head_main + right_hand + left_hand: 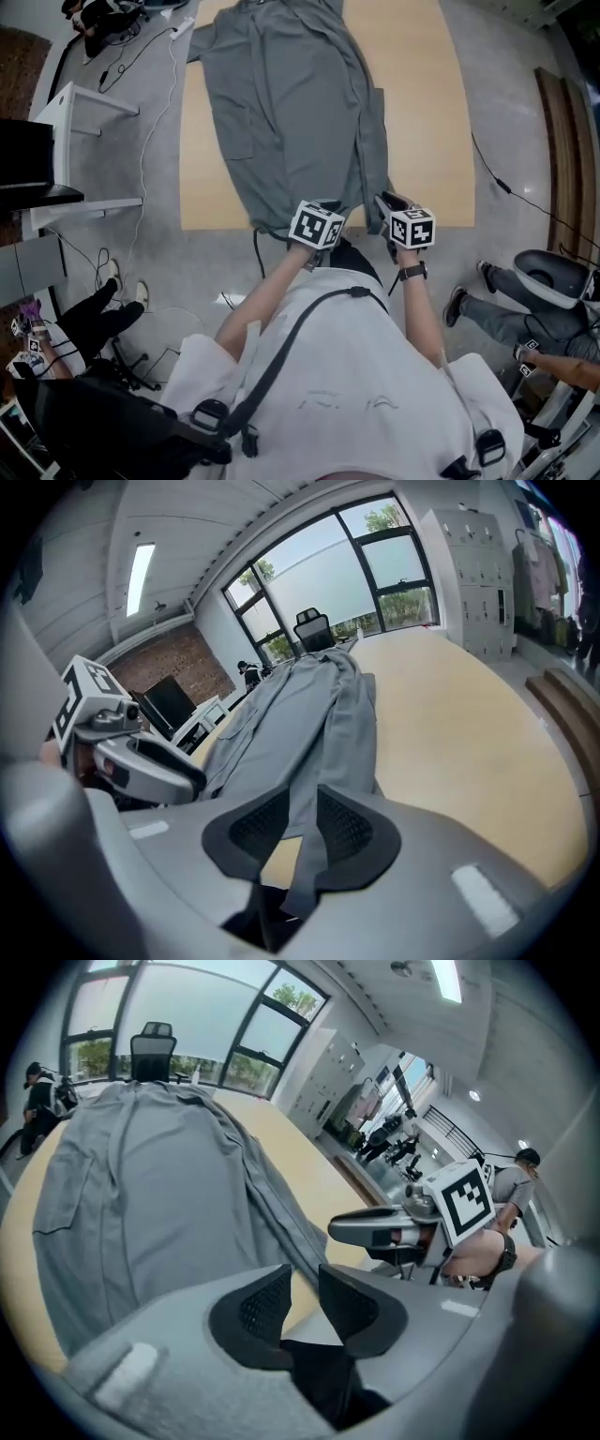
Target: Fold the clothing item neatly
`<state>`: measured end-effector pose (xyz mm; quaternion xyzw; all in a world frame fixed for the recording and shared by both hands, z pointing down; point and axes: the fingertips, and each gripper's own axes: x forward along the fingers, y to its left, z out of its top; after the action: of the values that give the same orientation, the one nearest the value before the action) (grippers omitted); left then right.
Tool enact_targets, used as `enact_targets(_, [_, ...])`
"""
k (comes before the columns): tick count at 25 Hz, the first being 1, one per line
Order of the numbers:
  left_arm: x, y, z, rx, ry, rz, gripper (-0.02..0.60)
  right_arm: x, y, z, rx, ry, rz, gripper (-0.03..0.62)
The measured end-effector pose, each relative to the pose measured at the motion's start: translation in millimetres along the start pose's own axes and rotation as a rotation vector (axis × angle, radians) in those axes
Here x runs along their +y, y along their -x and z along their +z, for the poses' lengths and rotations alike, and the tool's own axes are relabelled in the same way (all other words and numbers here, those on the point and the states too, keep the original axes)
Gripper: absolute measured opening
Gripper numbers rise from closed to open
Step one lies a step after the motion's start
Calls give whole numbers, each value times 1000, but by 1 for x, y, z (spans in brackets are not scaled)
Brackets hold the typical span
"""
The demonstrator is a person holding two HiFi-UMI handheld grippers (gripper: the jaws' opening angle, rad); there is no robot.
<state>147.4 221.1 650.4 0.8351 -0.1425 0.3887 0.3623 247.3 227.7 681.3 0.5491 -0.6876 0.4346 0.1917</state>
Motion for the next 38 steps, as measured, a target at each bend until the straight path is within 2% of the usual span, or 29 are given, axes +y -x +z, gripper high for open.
enact_targets(5, [-33, -46, -27, 96, -30, -115, 98, -10, -24, 7, 18, 37, 15, 95])
enact_targets(11, [-55, -80, -64, 216, -110, -151, 100, -18, -60, 18, 73, 97, 15, 130])
enact_targets(16, [-65, -102, -89, 261, -74, -205, 126, -24, -78, 16, 110, 109, -8, 132])
enact_targets(19, [-63, -115, -86, 251, -23, -206, 124, -31, -86, 13, 135, 113, -25, 116])
enact_targets(23, [-55, -133, -78, 217, -19, -191, 114, -39, -97, 11, 151, 113, -40, 81])
enact_targets(27, [-47, -135, -80, 201, -8, -158, 11, -41, -99, 8, 150, 107, -52, 35])
enact_targets(29, [-48, -133, -81, 194, -17, -163, 8, -41, -96, 7, 144, 98, -50, 25])
enact_targets(34, [-54, -100, -74, 175, -23, -203, 6, -30, -73, 25, 79, 82, -14, 18])
enact_targets(38, [-53, -49, -51, 109, -32, -233, 6, -8, -43, 51, -19, 26, 34, 18])
